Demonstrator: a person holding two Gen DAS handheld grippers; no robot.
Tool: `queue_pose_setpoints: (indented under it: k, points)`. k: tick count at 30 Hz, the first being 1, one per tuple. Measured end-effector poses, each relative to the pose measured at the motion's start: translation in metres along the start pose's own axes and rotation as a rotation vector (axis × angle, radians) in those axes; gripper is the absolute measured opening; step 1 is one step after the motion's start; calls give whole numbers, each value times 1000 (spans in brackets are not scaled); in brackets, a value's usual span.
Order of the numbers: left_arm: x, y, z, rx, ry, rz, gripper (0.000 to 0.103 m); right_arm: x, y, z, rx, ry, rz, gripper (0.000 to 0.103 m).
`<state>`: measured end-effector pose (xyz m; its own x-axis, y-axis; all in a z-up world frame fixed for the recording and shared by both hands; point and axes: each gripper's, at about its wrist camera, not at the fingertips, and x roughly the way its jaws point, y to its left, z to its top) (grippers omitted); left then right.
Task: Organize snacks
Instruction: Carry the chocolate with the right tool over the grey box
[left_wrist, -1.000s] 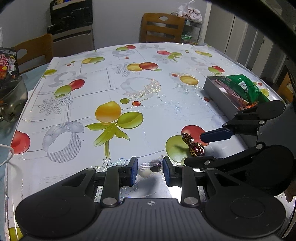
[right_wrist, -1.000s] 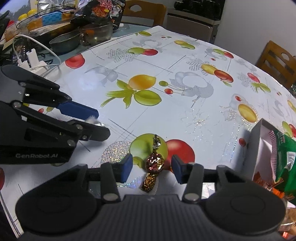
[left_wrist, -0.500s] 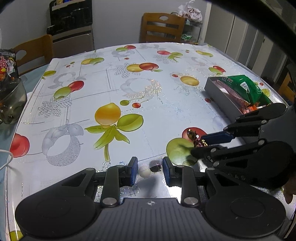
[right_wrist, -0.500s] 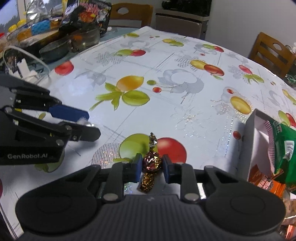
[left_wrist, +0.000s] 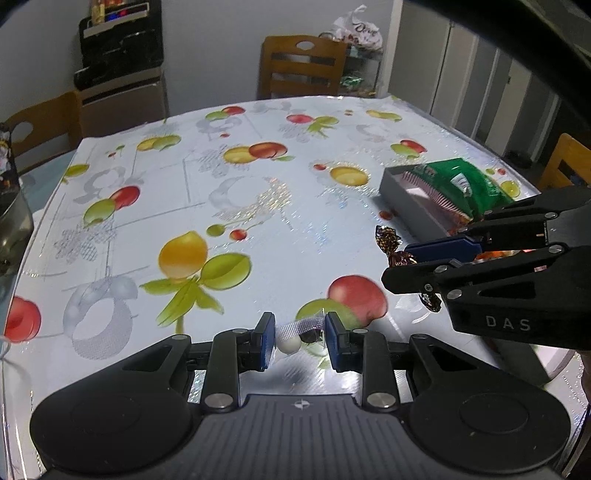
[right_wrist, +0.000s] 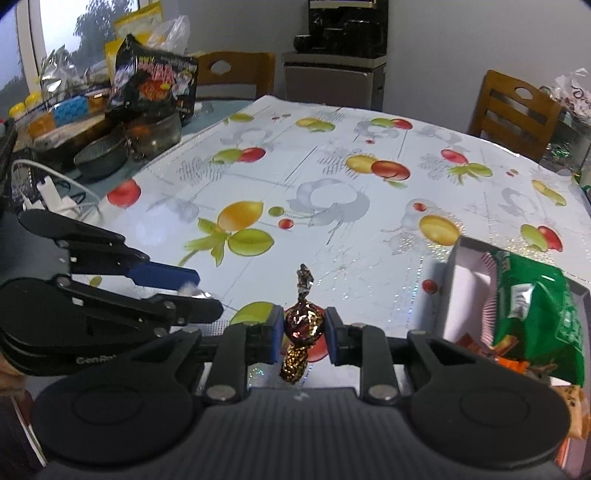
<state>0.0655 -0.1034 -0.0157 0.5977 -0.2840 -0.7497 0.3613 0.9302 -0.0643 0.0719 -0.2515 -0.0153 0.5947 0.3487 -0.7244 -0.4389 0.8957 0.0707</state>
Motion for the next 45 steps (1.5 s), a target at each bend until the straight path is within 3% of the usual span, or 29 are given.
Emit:
queue_pose_setpoints:
  k: [14, 45]
  points:
    - [0, -33, 18, 45, -36, -69, 30, -38, -24, -12, 58, -47, -62, 22]
    - [28, -144, 61, 302, -59, -280, 30, -111, -109, -62, 289, -106, -295, 22]
